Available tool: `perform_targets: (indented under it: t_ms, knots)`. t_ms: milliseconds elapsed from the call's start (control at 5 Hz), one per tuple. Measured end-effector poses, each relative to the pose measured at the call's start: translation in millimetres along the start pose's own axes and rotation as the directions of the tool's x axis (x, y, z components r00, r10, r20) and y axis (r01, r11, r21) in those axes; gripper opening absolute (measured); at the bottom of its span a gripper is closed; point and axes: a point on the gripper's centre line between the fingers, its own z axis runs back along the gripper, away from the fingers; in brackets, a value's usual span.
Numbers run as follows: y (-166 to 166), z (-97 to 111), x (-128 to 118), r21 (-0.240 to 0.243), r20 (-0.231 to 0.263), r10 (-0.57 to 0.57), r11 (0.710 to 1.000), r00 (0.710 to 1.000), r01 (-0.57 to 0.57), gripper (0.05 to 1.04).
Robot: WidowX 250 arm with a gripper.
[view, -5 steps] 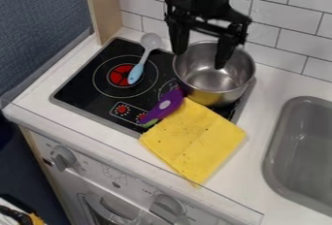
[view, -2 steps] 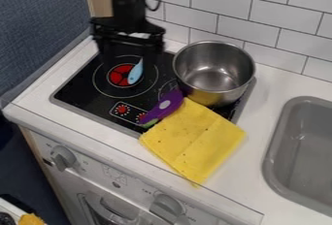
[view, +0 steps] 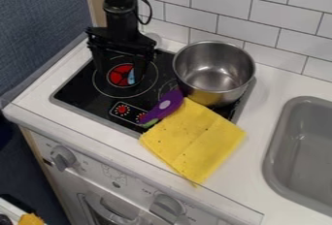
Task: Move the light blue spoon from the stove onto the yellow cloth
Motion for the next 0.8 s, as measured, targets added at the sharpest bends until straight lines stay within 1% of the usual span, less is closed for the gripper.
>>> perform_targets:
  t_ms: [200,400,600,800]
  knots:
    - [2.3,-2.8,19.2,0.009,0.021,0.002,1.0,1.0,-0.002,1.0]
    - [3.8,-12.0,28.7,0.013,-0.002,-0.013,1.0,1.0,0.013,1.0]
    - [4.4,-24.2,35.7,0.007,-0.02,-0.022,1.0,1.0,0.022,1.0]
    - [1.7,-30.1,39.6,-0.005,-0.028,-0.032,0.999,0.999,0.032,0.95]
